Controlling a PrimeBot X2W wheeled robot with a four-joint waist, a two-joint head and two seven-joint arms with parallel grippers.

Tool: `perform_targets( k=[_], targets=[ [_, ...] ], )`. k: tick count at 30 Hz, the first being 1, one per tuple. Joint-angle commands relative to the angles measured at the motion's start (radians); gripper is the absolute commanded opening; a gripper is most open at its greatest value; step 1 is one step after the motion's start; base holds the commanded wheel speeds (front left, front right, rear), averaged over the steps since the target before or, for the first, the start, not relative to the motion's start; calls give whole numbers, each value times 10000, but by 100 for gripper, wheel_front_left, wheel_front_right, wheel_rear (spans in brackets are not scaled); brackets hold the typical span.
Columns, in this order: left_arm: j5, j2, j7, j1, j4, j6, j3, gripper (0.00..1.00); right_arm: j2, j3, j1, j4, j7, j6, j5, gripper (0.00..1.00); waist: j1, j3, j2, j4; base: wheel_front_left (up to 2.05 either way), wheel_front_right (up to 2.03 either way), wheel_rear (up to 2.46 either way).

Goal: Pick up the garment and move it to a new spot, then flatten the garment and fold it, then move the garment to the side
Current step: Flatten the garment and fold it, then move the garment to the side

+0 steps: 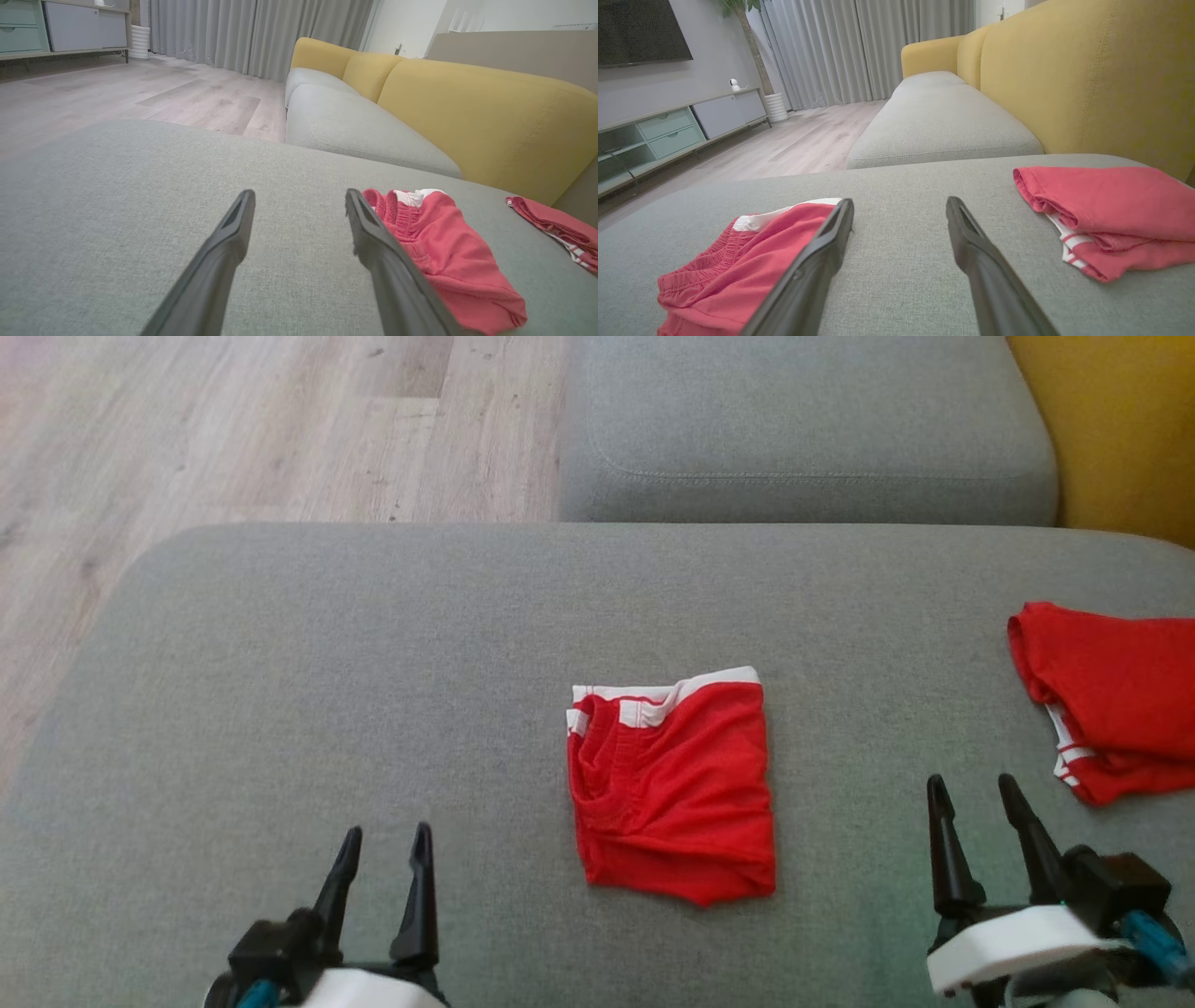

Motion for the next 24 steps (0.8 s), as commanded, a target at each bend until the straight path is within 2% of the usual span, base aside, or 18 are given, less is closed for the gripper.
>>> perform_targets(
  k=[1,18,24],
  targets=[
    [-47,235,-6,-392,-245,78,426,100,-57,216,-314,-256,-138,67,60,100,1,-9,-1,6,0,0,0],
    [65,394,255,-486,-405,253,257,100,-57,282,-475,-4,109,67,46,100,1,38,-1,247,0,0,0],
    [144,352,317,-607,-446,254,104,100,-57,442,-1036,67,973,67,-50,100,1,197,-1,557,0,0,0]
  ],
)
